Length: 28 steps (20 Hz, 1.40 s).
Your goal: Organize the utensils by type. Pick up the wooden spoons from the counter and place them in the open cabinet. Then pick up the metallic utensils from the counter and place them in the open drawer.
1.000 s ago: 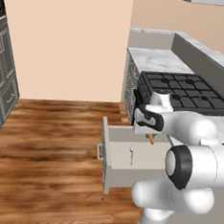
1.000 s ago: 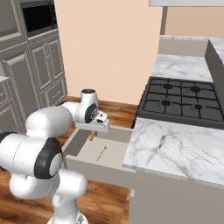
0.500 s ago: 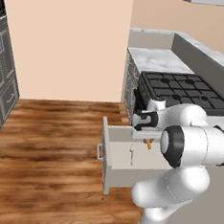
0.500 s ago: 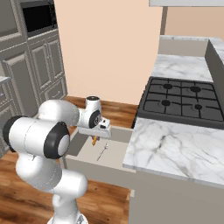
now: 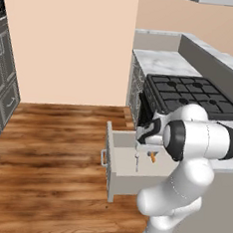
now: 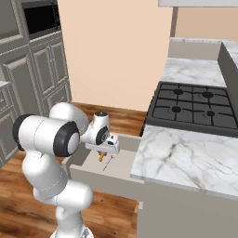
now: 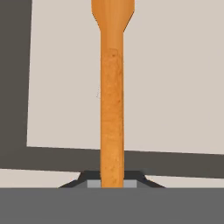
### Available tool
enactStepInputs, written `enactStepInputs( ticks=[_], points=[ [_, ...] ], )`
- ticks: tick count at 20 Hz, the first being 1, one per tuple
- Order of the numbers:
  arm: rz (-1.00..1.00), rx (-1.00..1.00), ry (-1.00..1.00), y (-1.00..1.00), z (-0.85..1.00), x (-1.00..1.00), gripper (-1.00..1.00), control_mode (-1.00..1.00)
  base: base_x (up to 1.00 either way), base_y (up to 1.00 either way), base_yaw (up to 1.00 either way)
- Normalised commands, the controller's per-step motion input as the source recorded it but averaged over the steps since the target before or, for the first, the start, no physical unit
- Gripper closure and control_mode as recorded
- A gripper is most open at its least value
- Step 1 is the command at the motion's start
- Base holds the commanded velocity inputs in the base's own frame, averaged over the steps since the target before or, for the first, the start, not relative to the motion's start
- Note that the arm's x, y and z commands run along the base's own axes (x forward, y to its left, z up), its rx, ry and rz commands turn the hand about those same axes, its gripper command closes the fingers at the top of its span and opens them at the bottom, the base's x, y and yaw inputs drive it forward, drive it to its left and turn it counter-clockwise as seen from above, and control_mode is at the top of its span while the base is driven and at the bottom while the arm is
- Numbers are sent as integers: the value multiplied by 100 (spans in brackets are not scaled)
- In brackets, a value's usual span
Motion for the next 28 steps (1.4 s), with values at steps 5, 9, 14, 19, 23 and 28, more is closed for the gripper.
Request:
enactStepInputs(
  ticks=[5,9,14,19,23,28],
  points=[
    [0,0,0,0,-41,2,100,-100,0,0,0],
    [0,0,0,0,-35,6,100,-100,0,0,0],
    [0,0,-2,0,-32,8,100,-100,0,0,0],
    [0,0,-1,0,-30,9,100,-100,0,0,0],
    [0,0,0,0,-26,19,100,-100,0,0,0],
    [0,1,0,-1,-23,19,100,-100,0,0,0]
  ],
)
